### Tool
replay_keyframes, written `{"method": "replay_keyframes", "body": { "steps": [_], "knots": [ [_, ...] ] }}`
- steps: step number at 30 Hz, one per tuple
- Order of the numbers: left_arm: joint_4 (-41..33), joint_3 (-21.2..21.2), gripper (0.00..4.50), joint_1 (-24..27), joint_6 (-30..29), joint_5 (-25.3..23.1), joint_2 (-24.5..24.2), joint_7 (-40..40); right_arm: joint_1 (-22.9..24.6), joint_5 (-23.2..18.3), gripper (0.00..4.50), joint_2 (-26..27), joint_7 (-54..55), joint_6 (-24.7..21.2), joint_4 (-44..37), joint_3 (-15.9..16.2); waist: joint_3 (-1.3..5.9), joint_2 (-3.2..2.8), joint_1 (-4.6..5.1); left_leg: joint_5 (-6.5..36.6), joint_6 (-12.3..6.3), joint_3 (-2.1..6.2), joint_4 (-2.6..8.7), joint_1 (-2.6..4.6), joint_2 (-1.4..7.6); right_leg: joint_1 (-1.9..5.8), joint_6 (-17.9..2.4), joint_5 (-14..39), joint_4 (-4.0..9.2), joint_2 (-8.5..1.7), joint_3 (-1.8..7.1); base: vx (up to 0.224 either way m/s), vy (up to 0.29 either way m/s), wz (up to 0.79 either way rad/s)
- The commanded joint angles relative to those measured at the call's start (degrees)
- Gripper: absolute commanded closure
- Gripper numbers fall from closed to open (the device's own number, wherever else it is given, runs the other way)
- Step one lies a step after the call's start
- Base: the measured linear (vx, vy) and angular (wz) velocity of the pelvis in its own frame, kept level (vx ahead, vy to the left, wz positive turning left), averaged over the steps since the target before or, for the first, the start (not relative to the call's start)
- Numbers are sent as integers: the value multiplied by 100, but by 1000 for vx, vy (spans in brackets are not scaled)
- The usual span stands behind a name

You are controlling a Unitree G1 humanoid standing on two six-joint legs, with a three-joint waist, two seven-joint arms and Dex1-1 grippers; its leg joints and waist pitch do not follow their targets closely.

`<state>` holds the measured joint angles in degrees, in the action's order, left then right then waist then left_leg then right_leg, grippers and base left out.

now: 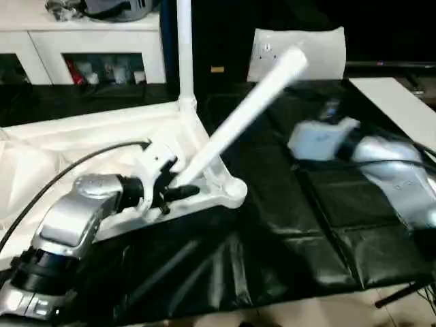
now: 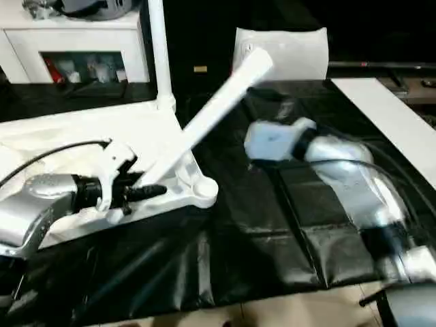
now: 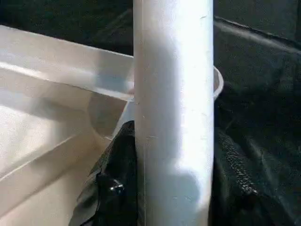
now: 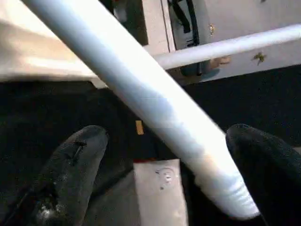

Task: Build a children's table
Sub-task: Insert table leg to table base

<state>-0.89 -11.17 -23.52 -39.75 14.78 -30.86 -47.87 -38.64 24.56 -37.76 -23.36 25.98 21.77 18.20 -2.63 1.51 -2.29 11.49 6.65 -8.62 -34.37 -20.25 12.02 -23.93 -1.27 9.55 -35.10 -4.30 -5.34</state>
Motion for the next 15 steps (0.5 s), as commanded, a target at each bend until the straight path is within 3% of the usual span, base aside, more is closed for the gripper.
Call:
{"method": "replay_keyframes", "body": {
  "steps": [1, 3, 7, 10, 11, 14, 15],
  "knots": [
    [-62, -55, 302, -146, -31, 10, 3, -107, -270, 417, 0, 52, 342, 347, 411, 159, 362, 13, 23, 859, -288, -107, 313, -67, -10, 376, -784, 1639, 382, -218, 257, 0, 0, 0],
    [-68, -86, 302, -158, -18, 4, -7, -146, -400, 570, 0, 105, 440, 442, 642, 274, 370, -11, 41, 805, -277, -105, 304, -74, -18, 392, -842, 1455, 355, -213, 260, 0, 0, 0],
    [-85, -174, 302, -190, -3, -23, -43, -251, -860, 1204, 0, 267, 869, 670, 1477, 760, 363, 11, 82, 931, -254, -112, 295, -69, -22, 388, -891, 1522, 357, -207, 253, 0, 0, 0],
    [-132, -210, 302, -186, -19, -3, -77, -287, -1112, 1454, 0, 380, 1141, 823, 1961, 932, 367, 1, 96, 967, -224, -116, 286, -67, -28, 378, -878, 1517, 340, -196, 254, 0, 0, 0],
    [-151, -216, 302, -185, -24, 1, -82, -297, -1171, 1490, 17, 428, 1188, 875, 2089, 938, 366, 30, 103, 975, -229, -119, 289, -69, -29, 377, -883, 1527, 345, -189, 252, 0, 0, 0],
    [-175, -218, 302, -182, -34, 6, -84, -307, -1219, 1511, 36, 481, 1220, 921, 2206, 940, 358, 12, 96, 1041, -227, -122, 288, -64, -26, 376, -843, 1560, 344, -189, 260, 0, 0, 0],
    [-197, -210, 302, -179, -46, 14, -82, -312, -1272, 1547, 46, 530, 1275, 990, 2363, 976, 363, 37, 92, 996, -233, -119, 290, -68, -21, 379, -848, 1472, 327, -190, 262, 0, 0, 0]
  ]
}}
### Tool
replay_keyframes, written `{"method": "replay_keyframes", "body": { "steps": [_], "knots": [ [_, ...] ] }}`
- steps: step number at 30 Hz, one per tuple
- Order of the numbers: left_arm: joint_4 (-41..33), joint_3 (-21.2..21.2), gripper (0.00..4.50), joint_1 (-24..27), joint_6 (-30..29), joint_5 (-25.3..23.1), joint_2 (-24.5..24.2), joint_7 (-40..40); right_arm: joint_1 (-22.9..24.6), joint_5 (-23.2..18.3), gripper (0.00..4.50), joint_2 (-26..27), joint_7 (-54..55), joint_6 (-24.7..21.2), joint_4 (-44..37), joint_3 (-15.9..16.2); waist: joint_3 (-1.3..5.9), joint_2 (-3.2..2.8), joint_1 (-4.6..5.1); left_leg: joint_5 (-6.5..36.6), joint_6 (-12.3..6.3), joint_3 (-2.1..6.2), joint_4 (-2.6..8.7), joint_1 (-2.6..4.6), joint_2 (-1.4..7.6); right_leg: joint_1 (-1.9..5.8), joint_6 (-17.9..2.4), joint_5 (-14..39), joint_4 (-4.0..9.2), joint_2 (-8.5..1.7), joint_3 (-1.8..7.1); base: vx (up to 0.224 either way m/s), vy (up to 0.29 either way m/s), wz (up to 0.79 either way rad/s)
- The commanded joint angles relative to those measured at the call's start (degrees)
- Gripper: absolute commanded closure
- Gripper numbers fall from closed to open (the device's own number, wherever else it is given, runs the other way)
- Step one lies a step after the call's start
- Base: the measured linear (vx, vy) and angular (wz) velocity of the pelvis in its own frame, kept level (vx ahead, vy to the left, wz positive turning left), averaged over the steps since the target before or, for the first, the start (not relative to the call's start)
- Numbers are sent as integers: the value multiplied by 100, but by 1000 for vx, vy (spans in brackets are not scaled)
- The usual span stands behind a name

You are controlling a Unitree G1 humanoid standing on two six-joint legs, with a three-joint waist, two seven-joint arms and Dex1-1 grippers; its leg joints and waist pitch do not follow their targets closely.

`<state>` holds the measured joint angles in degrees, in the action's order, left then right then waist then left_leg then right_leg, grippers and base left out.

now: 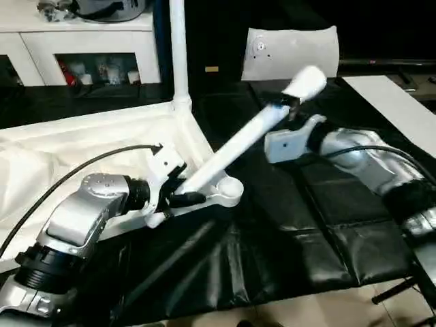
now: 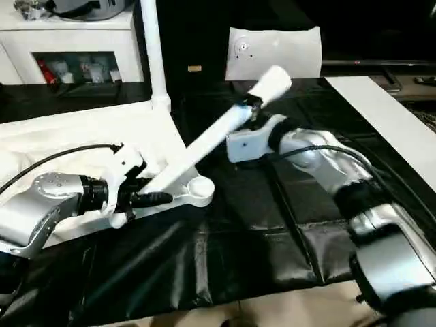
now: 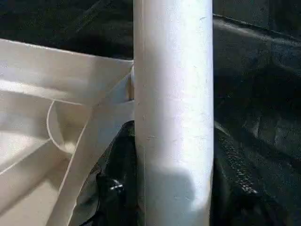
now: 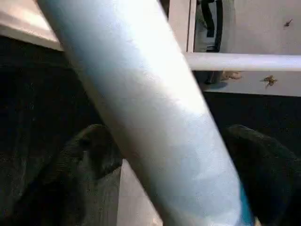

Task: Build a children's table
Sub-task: Insert table leg to table base

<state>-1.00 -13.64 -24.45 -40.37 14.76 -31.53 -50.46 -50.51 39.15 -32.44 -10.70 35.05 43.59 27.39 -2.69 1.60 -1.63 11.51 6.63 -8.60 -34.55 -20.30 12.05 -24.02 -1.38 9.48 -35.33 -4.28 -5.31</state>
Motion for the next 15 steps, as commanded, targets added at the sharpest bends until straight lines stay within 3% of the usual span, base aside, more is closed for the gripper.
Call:
{"method": "replay_keyframes", "body": {
  "steps": [1, 15],
  "knots": [
    [-186, 38, 302, -87, 16, 15, -15, -54, -95, 96, 59, 5, 20, 98, 212, 66, 370, 11, 23, 982, -234, -123, 307, -59, -25, 385, -858, 1442, 347, -193, 258, 0, 0, 0],
    [-157, 36, 302, -69, 74, -39, -91, -54, -301, 374, 164, 94, 230, 547, 1080, 353, 366, 15, 39, 1035, -221, -127, 296, -67, -33, 381, -862, 1459, 340, -184, 256, 0, 0, 0]
  ]
}}
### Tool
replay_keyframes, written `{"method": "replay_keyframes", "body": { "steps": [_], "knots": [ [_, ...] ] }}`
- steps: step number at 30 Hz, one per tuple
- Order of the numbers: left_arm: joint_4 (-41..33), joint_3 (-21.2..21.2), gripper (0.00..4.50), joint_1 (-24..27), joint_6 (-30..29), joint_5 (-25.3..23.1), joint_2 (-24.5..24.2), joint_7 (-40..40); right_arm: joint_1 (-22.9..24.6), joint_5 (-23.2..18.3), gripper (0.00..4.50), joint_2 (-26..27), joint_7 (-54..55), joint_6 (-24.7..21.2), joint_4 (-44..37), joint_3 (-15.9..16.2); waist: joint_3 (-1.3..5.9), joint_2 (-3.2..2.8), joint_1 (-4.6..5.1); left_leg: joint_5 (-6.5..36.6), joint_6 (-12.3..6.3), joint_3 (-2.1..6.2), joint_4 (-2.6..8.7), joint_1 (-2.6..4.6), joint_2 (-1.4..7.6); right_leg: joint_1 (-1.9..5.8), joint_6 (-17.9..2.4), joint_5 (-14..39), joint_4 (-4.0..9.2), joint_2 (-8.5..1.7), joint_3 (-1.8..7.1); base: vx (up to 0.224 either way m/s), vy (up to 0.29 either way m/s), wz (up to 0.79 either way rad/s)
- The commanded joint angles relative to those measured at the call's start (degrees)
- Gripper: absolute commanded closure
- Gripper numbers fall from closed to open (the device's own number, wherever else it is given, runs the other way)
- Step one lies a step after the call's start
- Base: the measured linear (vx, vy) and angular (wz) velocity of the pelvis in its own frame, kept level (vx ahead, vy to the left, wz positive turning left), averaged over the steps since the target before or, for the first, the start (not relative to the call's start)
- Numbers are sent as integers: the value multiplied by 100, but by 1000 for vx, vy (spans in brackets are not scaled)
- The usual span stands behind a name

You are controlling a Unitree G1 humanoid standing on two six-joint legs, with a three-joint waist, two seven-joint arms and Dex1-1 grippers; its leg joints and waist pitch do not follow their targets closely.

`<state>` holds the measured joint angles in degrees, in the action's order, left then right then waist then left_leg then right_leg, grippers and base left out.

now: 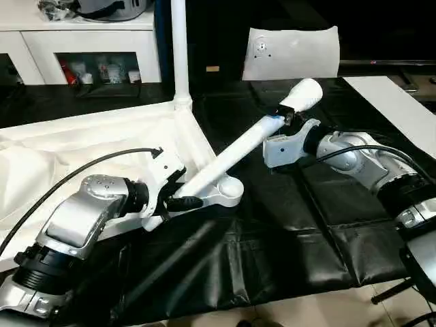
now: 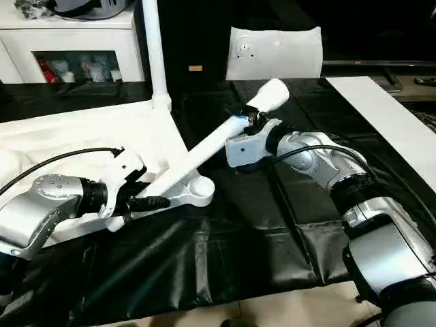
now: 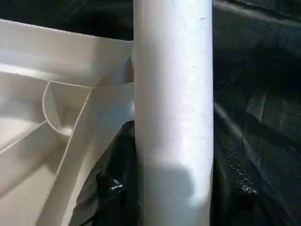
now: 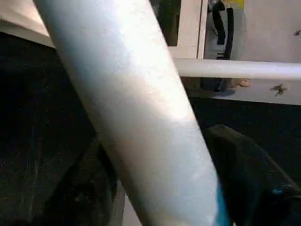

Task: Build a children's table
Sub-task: Insert table leg to table base

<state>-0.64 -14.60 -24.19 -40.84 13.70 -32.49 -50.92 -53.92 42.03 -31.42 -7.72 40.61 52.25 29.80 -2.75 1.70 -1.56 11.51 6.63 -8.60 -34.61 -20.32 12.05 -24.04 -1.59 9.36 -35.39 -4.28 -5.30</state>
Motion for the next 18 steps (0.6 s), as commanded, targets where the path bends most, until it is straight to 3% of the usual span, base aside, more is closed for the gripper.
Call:
{"method": "replay_keyframes", "body": {
  "steps": [1, 8, 12, 13, 18],
  "knots": [
    [-193, 131, 302, -92, 136, 62, 4, -12, 36, 87, 176, -4, -63, -6, 225, 116, 368, 8, 34, 1041, -221, -127, 302, -67, -34, 383, -836, 1490, 347, -184, 255, 0, 0, 0],
    [-159, 105, 302, -64, 867, -144, -55, -81, -48, 111, 209, 32, 22, 59, 437, 174, 372, -7, 35, 1091, -212, -119, 304, -65, -31, 383, -808, 1523, 349, -189, 255, 0, 0, 0],
    [-206, 236, 302, -48, 1030, 4, -67, -246, -52, 160, 216, 26, 50, 85, 529, 161, 368, -3, 37, 1156, -211, -126, 301, -57, -35, 368, -806, 1591, 357, -184, 257, 0, 0, 0],
    [-212, 235, 246, -46, 1069, -8, -78, -271, -55, 170, 216, 27, 61, 92, 544, 163, 365, -3, 36, 1163, -208, -123, 304, -60, -31, 370, -805, 1596, 353, -186, 257, 0, 0, 0],
    [-201, 339, 202, 64, 1659, -99, -240, -465, -17, 161, 229, 11, 44, 106, 627, 208, 355, -10, 42, 1349, -159, -110, 309, -61, -12, 356, -873, 1650, 359, -196, 257, 0, 0, 0]
  ]
}}
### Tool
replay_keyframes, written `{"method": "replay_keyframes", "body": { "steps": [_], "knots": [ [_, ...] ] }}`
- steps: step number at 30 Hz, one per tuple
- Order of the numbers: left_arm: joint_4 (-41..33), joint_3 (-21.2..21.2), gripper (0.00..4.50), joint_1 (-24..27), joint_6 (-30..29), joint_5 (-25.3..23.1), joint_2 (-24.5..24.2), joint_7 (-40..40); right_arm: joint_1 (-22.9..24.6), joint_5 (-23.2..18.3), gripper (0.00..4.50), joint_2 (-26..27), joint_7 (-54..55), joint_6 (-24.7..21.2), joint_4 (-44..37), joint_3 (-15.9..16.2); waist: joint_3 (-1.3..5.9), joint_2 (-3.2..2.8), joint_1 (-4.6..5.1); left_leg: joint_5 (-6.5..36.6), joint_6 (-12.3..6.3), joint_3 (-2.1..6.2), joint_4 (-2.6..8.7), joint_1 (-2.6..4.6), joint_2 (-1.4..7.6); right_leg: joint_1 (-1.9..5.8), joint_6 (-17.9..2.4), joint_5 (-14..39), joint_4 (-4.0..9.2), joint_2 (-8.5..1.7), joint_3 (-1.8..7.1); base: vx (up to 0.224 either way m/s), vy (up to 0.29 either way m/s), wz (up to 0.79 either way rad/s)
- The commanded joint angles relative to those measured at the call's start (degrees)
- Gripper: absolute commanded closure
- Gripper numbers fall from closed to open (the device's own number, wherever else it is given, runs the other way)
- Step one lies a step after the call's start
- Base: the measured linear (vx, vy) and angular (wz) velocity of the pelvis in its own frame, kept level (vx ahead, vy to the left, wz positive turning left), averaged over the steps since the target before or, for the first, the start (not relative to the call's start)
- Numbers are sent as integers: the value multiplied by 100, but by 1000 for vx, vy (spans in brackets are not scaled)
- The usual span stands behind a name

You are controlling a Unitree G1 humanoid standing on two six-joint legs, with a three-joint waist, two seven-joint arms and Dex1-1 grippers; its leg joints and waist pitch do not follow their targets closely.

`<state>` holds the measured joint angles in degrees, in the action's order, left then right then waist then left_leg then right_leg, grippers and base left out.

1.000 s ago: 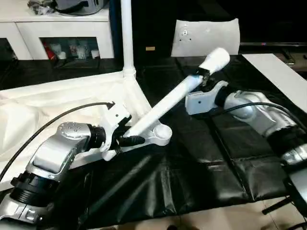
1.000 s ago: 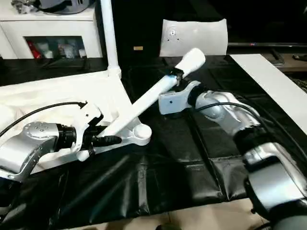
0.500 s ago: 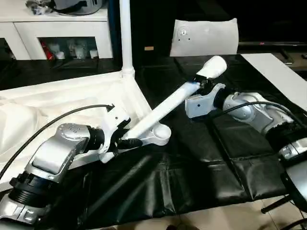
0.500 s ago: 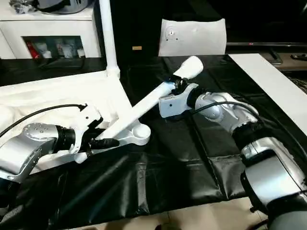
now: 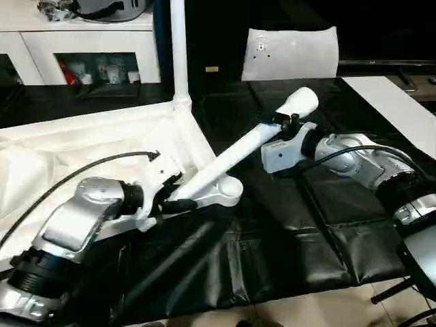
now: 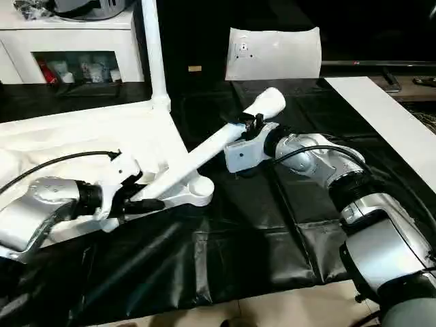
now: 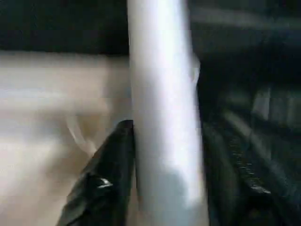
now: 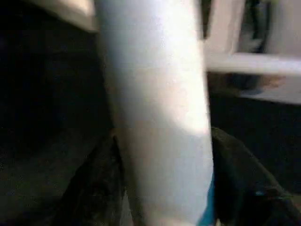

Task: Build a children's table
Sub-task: Insert table leg to table base

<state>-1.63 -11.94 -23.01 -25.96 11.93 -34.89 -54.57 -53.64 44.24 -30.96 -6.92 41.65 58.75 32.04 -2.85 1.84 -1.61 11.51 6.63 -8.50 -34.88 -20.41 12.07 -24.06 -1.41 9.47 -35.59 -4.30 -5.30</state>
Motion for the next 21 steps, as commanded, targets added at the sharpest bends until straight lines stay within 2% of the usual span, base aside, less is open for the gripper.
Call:
{"method": "replay_keyframes", "body": {
  "steps": [1, 3, 6, 10, 11, 13, 14, 15, 16, 18, 19, 21],
  "knots": [
    [-103, 74, 191, -54, 172, 77, -1, -100, -45, -59, 239, -35, -37, 2, -23, -17, 362, -19, 46, 1343, -159, -123, 333, -58, -21, 365, -884, 1633, 379, -191, 257, 0, 0, 0],
    [-225, 365, 188, -11, 168, 373, 40, -182, -5, -63, 245, -51, -50, -9, 13, -11, 364, -20, 47, 1299, -156, -126, 327, -58, -20, 362, -878, 1600, 359, -191, 264, 0, 0, 0],
    [-372, 801, 158, 69, 116, 853, 82, -288, 54, -84, 260, -63, -86, -50, 79, -41, 373, -10, 50, 1232, -121, -129, 316, -74, -24, 376, -914, 1544, 342, -206, 272, 0, 0, 0],
    [-427, 1384, 127, 141, 137, 1363, 189, -234, 113, -196, 265, -63, -175, -103, 192, -111, 355, -19, 108, 1387, -148, -130, 310, -77, -34, 359, -873, 1704, 362, -175, 256, 0, 0, 0],
    [-360, 1671, 114, 116, 298, 1449, 271, -36, 181, -360, 265, -47, -303, -177, 261, -220, 354, -21, 127, 1428, -157, -125, 306, -81, -39, 360, -860, 1737, 364, -164, 249, 0, 0, 0],
    [-297, 1818, 103, 77, 408, 1441, 313, 136, 235, -481, 266, -34, -404, -226, 310, -299, 353, -30, 139, 1511, -177, -118, 307, -63, -24, 340, -857, 1771, 380, -162, 245, 0, 0, 0],
    [-297, 1818, 103, 77, 408, 1441, 313, 136, 235, -481, 266, -34, -404, -226, 310, -299, 355, 9, 143, 1547, -213, -116, 305, -71, -28, 345, -833, 1845, 375, -160, 237, 0, 0, 0],
    [-191, 2083, 103, -1, 451, 1486, 390, 394, 400, -823, 266, 12, -658, -261, 372, -507, 358, 2, 150, 1543, -231, -123, 299, -78, -30, 346, -824, 1851, 379, -161, 242, 0, 0, 0],
    [-13, 2351, 103, -83, 461, 1499, 469, 731, 562, -1207, 266, 95, -924, -327, 407, -745, 357, 49, 159, 1579, -289, -133, 290, -74, -32, 342, -795, 1873, 393, -151, 240, 0, 0, 0],
    [99, 2486, 103, -127, 463, 1491, 510, 929, 649, -1424, 266, 146, -1069, -369, 423, -882, 362, 18, 146, 1555, -297, -116, 297, -81, -25, 346, -783, 1883, 382, -164, 237, 0, 0, 0],
    [394, 2647, 103, -185, 549, 1301, 537, 1370, 842, -2002, 266, 308, -1422, -576, 370, -1250, 359, 32, 142, 1530, -296, -108, 299, -75, -16, 335, -789, 1898, 388, -170, 229, 0, 0, 0],
    [677, 2678, 103, -193, 666, 959, 506, 1809, 1020, -2606, 266, 485, -1724, -861, 191, -1612, 366, 34, 155, 1534, -354, -97, 306, -87, -14, 355, -761, 1920, 393, -167, 225, 0, 0, 0]
  ]
}}
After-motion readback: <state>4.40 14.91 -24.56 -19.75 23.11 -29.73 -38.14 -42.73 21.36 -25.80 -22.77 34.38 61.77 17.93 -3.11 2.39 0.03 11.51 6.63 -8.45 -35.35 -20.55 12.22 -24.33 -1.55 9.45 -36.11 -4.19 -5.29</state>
